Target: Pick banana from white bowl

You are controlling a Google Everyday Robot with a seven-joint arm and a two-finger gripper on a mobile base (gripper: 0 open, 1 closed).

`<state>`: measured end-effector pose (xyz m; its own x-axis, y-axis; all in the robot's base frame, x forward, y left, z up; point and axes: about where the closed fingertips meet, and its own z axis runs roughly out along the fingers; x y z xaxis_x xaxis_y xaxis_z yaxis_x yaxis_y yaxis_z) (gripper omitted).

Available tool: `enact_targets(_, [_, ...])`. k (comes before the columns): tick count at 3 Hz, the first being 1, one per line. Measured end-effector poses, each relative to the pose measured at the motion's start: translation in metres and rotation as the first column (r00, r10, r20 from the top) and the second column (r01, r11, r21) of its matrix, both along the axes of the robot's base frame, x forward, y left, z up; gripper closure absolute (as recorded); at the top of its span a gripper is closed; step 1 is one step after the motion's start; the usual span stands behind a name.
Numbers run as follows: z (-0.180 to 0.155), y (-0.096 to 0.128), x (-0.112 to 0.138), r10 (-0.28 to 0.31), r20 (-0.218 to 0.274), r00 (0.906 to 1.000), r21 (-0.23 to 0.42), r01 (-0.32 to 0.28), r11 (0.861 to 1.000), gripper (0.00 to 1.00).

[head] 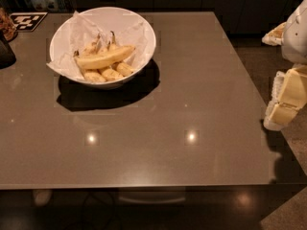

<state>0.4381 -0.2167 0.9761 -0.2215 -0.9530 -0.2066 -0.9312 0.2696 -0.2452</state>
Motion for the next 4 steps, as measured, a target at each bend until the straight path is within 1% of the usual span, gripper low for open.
enact_targets(1, [0.0,0.0,0.0,0.0,0.0,1.0,0.0,0.0,1.0,0.0])
enact_targets(2, [0.011,0.013,0.01,0.023,0.004,0.9997,0.011,-0.023,1.0,0.0])
enact_targets(3, [0.018,0.043,0.032,0.104,-0.024,0.9943,-0.004,-0.104,0.995,0.0])
enact_targets(4, [0.017,0.071,0.052,0.181,-0.05,0.9823,-0.016,-0.182,0.983,0.0])
